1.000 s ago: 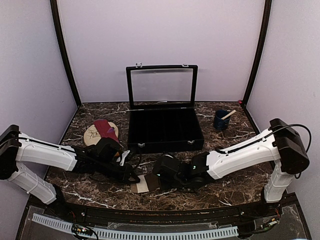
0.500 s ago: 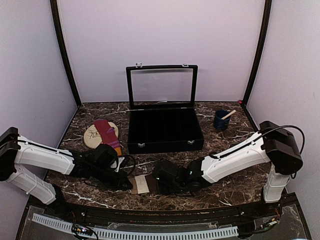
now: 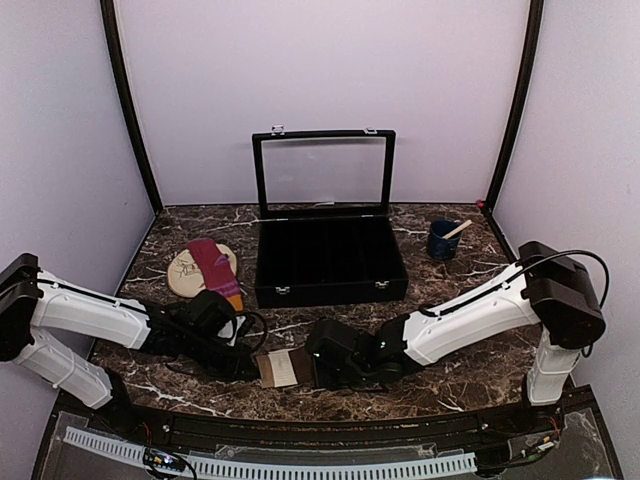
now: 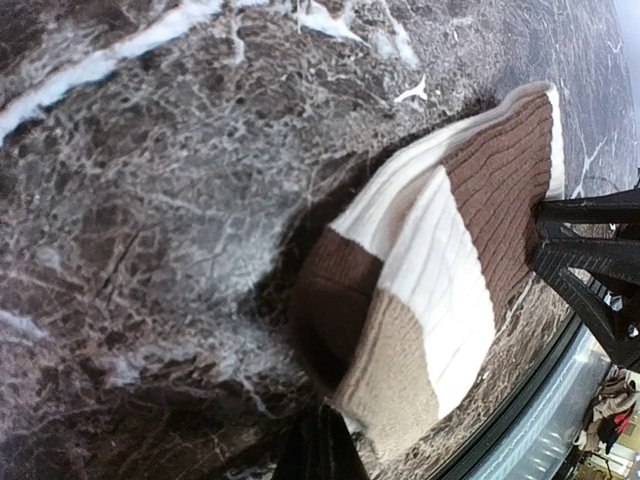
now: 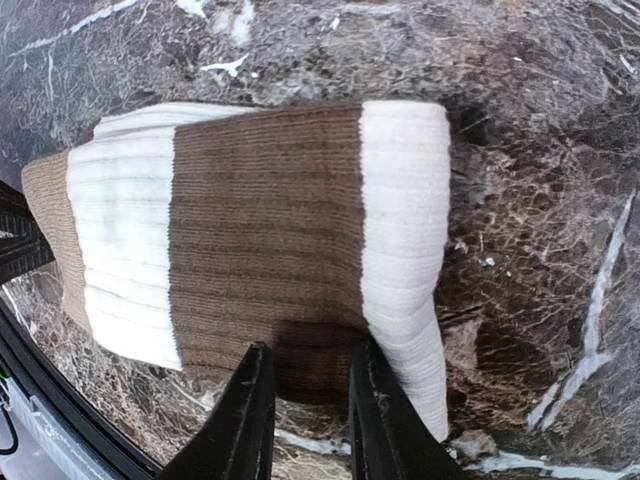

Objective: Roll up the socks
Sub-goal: Adjust the sock at the center of the board, then rotate the sock at the center of the board.

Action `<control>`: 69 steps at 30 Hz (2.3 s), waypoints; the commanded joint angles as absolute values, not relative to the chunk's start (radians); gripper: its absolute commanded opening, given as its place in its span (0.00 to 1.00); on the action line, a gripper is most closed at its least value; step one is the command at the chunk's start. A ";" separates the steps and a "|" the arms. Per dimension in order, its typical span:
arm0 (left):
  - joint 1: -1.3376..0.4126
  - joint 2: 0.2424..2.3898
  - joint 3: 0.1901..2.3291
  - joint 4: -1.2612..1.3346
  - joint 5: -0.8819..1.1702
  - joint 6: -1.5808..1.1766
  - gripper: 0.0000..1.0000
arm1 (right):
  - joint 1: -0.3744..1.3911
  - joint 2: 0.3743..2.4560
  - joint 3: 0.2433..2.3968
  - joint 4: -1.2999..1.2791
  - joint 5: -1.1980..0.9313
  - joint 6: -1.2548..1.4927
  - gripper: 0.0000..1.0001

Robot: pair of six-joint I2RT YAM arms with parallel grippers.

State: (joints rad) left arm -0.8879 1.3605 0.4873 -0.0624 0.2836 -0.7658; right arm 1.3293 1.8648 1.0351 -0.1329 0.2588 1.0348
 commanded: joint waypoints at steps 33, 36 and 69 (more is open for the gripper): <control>-1.011 1.453 0.685 -0.107 0.236 -0.816 0.00 | 1.120 1.767 1.144 -0.260 0.174 0.510 0.31; -1.017 1.471 0.678 -0.107 0.238 -0.824 0.00 | 1.114 1.803 1.170 -0.256 0.144 0.499 0.31; -1.014 1.540 0.672 -0.196 0.117 -0.697 0.00 | 1.093 1.837 1.039 -0.242 -0.003 0.595 0.30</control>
State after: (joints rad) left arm -1.0149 1.5097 0.6552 -0.1143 0.1802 -0.7551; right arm 1.0801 1.8671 1.0775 -0.2131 0.0154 0.5522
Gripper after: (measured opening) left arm 0.012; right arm 0.301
